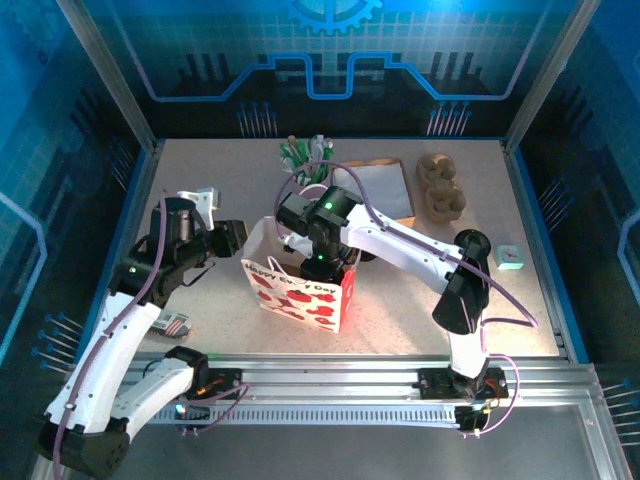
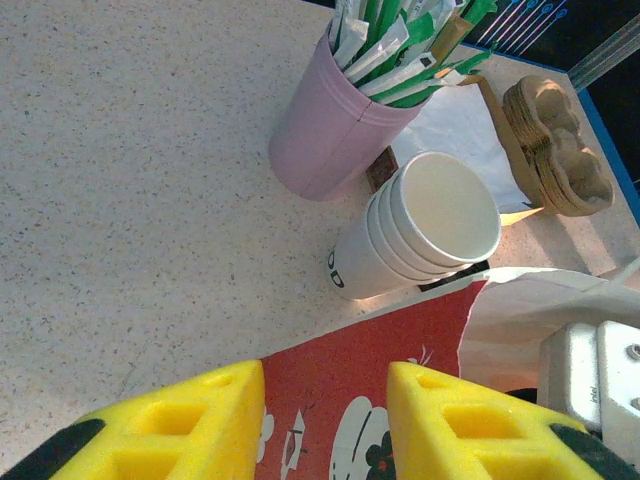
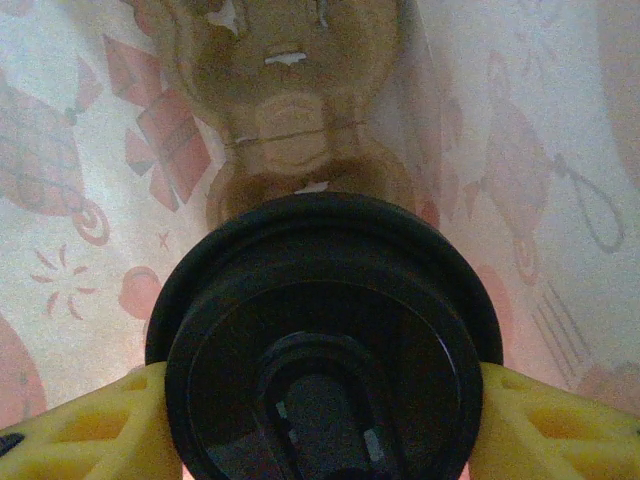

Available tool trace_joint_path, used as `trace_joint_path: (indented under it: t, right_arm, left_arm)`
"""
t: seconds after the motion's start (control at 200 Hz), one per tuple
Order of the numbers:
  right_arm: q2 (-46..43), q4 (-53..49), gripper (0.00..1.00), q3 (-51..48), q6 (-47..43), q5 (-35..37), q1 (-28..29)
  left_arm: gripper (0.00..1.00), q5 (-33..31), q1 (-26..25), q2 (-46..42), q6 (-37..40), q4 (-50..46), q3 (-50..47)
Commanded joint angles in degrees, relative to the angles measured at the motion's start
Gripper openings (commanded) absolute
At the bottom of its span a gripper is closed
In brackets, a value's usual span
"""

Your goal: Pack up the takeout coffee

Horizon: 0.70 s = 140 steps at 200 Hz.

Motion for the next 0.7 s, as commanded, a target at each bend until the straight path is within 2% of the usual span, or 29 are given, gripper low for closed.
trace_joint_path:
  t: [0.0,0.695]
  right_arm:
    - [-0.7,-0.1,0.4,-0.8,-0.5,-1.3,-0.6]
    - [-0.8,1.5,0.39,-2.8,-0.4,-1.8,-1.1]
  left_arm:
    - [0.38,-0.7,0.3,-0.4,1.1,1.0,-0.7]
    - [0.38,-0.6,0.3,-0.4,1.2,1.0,-0.9]
